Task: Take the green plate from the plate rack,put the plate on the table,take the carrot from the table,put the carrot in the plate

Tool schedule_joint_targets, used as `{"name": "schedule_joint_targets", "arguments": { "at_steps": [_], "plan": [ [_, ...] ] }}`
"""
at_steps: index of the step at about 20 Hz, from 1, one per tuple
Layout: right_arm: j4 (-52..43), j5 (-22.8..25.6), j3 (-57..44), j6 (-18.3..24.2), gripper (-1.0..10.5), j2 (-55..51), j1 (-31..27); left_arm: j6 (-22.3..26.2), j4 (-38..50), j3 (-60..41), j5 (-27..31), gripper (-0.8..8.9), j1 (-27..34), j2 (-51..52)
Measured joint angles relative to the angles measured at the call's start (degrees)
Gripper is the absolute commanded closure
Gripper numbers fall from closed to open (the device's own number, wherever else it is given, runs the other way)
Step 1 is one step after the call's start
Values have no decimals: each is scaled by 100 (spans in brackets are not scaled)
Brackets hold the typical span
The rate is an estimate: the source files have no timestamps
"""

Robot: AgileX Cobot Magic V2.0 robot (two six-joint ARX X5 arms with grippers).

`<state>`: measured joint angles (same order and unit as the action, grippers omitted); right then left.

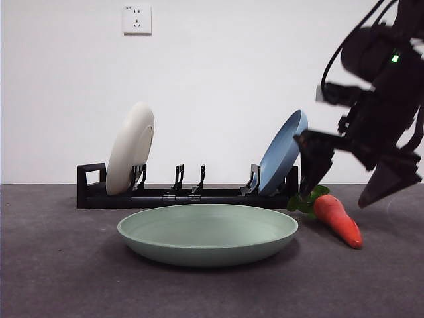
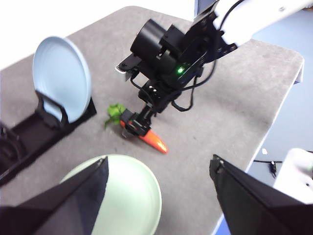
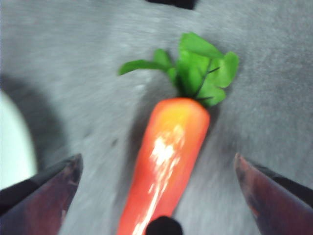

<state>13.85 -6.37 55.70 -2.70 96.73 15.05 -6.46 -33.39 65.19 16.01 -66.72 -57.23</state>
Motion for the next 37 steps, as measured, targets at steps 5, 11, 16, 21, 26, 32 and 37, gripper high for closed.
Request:
{"name": "schedule_joint_targets", "arguments": {
  "at_steps": [5,11,16,21,26,32,37],
  "plan": [
    [-293,79,2,-245,430,407,22,-223,-297,0,-2,463,0,33],
    [-339,122,46,-310,892,490,26,-262,-299,0,9,463,0,31],
    [-181,55,44,-317,963,417,46,-262,-299,0,11,463,0,33],
    [63,55,44,-382,963,-1001,588,-262,-291,0,13,463,0,33],
    [-577,46,44,-577,963,-857,1836,-262,-291,0,11,463,0,33],
    [-1285,90,44,-719,963,267,2592,-262,-299,0,9,463,0,33],
    [-1482,210,44,-741,842,828,2616,-262,-299,0,9,463,0,33]
  ]
}}
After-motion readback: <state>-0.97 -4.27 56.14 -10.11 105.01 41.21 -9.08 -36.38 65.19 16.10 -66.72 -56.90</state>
